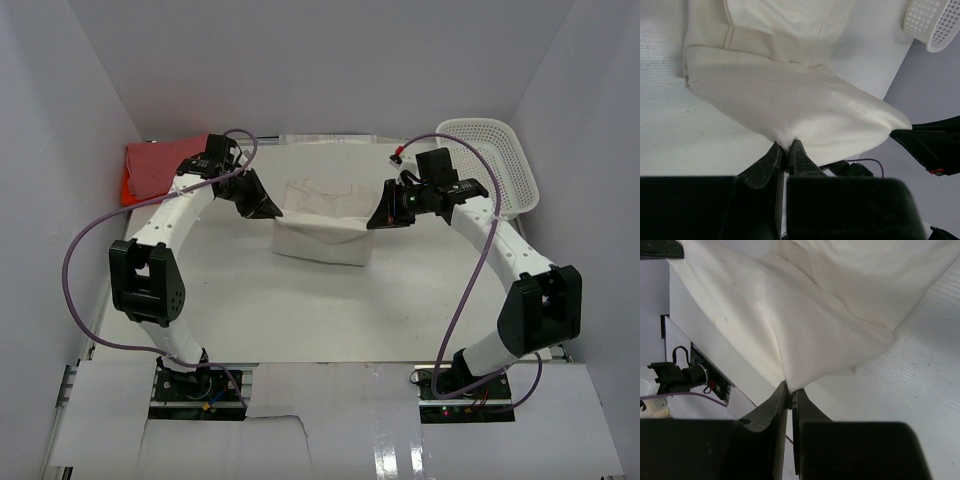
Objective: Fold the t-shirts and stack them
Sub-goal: Fold the long partially folded tshirt into a neat square
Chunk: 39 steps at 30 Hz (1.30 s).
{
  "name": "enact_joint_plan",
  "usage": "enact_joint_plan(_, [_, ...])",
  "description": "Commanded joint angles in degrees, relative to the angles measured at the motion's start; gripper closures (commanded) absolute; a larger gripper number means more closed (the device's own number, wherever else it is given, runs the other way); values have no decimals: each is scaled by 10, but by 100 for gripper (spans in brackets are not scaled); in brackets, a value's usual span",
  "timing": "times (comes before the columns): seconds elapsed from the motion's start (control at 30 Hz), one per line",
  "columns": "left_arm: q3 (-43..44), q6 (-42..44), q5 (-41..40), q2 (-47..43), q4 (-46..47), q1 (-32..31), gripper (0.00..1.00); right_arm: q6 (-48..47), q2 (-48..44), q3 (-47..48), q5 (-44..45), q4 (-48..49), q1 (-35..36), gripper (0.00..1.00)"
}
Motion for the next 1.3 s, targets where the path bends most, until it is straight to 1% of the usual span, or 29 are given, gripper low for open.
enact_joint_plan(0.0, [31, 13, 7, 2, 4, 12, 100, -13, 6, 32, -11, -2, -9, 92])
enact_joint_plan(0.17, [46, 14, 8, 18, 6, 18, 100, -13, 23, 44, -10, -1, -15, 92])
enact_joint_plan(0.53, [124, 10, 28, 105, 16, 22, 100, -16, 98, 91, -25, 4, -33, 91])
enact_joint_plan(0.9, [256, -10, 43, 212, 20, 24, 100, -8, 170, 154, -29, 16, -49, 92])
enact_joint_plan(1.27, [321, -23, 55, 280, 20, 37, 100, 3, 233, 223, -23, 16, -60, 92])
